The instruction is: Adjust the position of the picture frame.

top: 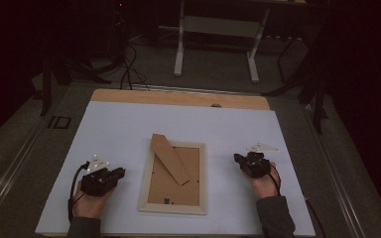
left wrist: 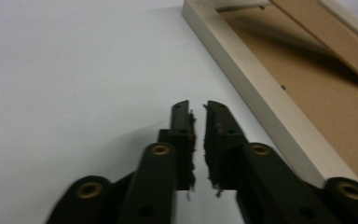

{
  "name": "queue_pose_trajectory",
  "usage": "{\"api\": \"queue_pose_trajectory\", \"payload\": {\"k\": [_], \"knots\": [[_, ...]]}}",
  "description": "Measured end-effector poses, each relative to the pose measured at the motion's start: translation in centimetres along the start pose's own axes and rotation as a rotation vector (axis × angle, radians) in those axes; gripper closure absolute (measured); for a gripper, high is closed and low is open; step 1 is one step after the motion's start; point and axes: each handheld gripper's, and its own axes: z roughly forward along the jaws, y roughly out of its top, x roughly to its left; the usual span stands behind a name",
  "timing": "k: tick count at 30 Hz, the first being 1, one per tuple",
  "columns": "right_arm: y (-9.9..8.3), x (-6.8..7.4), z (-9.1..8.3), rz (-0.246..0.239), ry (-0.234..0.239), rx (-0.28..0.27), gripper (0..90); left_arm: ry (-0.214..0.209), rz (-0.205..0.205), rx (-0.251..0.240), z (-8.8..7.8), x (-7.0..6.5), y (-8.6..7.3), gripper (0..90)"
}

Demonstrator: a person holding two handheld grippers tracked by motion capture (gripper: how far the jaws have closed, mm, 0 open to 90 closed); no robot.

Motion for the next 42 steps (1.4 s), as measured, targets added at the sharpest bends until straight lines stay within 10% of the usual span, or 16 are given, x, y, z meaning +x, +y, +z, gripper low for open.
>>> {"api": "queue_pose_trajectory", "payload": {"k": [42], "knots": [[0.2,6.3,4.6,-0.133,0.149,0.102,89.7,-0.096,0.074,0.065,1.3,-3.0,-0.9,90.0]]}}
